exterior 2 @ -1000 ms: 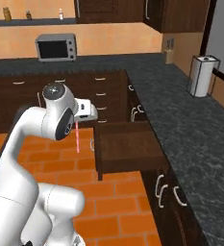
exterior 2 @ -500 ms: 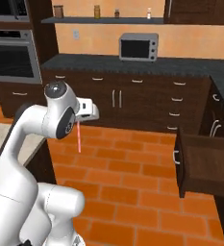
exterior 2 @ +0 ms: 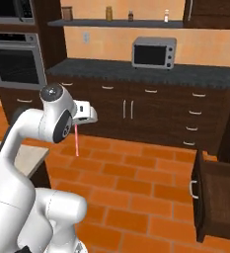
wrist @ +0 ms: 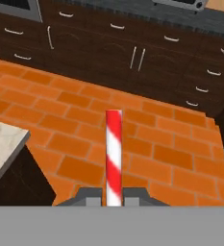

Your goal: Take a straw from the drawer in front and place it inside the glass cup on the dining counter.

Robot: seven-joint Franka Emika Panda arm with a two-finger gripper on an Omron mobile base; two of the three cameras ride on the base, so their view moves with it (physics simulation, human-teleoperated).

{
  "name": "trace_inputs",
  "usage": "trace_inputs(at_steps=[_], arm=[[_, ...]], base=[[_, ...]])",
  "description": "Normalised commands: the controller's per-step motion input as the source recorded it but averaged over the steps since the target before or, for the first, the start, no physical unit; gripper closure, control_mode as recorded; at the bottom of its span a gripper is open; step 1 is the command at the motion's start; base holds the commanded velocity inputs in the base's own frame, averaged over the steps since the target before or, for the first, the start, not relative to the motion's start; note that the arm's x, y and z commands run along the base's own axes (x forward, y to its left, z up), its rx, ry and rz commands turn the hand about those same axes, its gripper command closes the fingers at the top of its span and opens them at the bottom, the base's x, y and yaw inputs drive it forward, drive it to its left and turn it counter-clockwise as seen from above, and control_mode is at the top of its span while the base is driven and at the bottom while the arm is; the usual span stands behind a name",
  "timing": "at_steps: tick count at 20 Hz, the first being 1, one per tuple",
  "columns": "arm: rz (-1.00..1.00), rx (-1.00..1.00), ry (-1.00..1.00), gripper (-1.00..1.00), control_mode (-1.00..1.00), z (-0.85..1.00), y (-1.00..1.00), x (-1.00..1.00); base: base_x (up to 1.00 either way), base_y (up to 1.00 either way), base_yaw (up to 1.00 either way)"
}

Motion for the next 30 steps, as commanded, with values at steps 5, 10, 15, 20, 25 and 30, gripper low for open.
trace_inputs(at_steps=[5,10,15,20,25,30], arm=[[0.0,0.0,0.0,1.0,1.0,0.0,0.0,0.0],[0.0,0.0,0.0,1.0,1.0,0.0,0.0,0.0],[0.0,0.0,0.0,1.0,1.0,0.0,0.0,0.0],[0.0,0.0,0.0,1.0,1.0,0.0,0.0,0.0],[0.0,0.0,0.0,1.0,1.0,0.0,0.0,0.0],[0.0,0.0,0.0,1.0,1.0,0.0,0.0,0.0]], base=[[1.0,0.0,0.09],[1.0,0.0,0.14],[1.0,0.0,0.2],[1.0,-0.01,0.35],[0.81,0.0,0.6],[0.61,0.0,0.84]])
